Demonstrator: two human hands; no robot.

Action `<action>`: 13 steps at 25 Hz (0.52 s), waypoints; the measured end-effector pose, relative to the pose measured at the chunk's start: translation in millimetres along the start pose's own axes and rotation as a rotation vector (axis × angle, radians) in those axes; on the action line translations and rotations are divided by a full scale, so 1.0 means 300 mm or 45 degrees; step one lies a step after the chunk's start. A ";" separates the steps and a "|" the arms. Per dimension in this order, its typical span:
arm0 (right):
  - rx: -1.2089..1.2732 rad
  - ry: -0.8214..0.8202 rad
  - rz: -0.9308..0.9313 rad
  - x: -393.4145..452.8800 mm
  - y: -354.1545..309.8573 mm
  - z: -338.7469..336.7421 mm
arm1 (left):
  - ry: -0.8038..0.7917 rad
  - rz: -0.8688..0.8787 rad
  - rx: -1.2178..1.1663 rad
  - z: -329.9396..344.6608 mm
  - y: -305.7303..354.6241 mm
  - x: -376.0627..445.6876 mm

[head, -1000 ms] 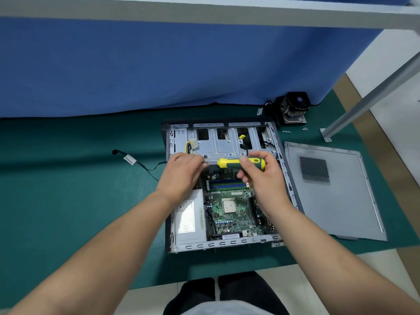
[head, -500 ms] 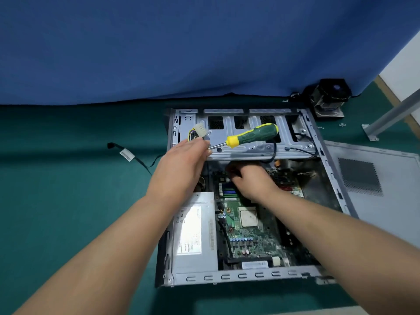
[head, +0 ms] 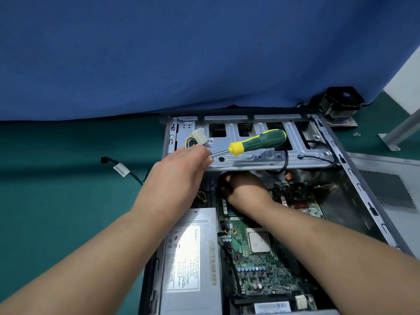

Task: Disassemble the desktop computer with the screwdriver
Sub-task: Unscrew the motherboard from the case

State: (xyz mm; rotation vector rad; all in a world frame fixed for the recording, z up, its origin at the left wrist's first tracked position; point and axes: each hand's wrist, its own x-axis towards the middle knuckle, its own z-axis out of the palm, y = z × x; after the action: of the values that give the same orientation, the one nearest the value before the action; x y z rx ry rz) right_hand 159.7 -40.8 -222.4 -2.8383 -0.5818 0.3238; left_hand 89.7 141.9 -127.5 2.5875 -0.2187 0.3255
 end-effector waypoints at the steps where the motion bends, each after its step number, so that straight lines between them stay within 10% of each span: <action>1: -0.035 0.007 -0.011 -0.001 -0.003 -0.001 | -0.006 0.000 0.007 -0.001 0.001 0.001; 13: -0.055 -0.074 -0.052 0.011 -0.014 -0.028 | -0.020 -0.033 0.045 0.000 0.006 0.001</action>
State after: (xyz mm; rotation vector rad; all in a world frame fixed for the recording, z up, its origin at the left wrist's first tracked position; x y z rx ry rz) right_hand 163.5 -37.1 -213.9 -2.8624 -0.6650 0.3926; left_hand 89.6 140.2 -126.5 2.6260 -0.1865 0.3021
